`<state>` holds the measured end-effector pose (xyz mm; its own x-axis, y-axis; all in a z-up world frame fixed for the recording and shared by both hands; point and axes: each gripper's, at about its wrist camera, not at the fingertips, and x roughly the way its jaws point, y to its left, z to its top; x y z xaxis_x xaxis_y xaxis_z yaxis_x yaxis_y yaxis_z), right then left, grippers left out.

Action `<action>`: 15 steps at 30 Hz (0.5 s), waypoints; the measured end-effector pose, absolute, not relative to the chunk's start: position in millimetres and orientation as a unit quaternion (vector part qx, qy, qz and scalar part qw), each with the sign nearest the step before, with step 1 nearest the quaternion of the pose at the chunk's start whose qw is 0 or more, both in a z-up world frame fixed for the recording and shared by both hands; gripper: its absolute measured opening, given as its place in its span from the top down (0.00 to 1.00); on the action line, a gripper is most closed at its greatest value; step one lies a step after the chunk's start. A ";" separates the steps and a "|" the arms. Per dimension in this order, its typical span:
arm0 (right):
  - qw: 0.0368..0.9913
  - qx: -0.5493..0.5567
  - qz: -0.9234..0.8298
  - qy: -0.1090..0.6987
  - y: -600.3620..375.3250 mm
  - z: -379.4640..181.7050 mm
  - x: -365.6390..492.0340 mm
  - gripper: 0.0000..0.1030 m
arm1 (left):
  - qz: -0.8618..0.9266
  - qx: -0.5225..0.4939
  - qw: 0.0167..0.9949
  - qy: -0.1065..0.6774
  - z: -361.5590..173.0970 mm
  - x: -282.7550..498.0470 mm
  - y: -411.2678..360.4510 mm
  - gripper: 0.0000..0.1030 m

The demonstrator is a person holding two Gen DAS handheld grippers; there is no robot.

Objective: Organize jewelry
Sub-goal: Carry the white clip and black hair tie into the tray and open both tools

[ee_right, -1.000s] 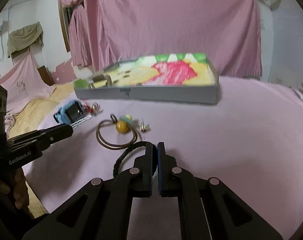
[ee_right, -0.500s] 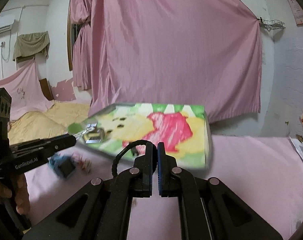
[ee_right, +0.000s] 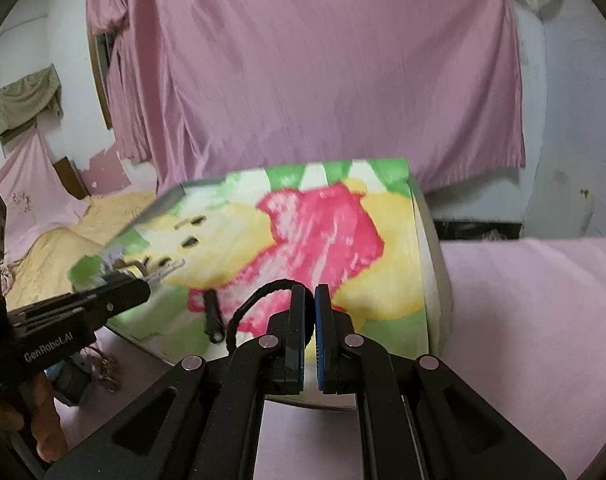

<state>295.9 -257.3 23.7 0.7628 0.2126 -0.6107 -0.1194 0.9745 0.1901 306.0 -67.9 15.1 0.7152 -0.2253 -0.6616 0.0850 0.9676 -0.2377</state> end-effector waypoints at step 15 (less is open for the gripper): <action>0.926 0.085 0.082 0.359 -261.5 14.0 303.9 0.67 | -0.081 -0.082 0.915 0.387 6.8 311.3 -72.6 0.79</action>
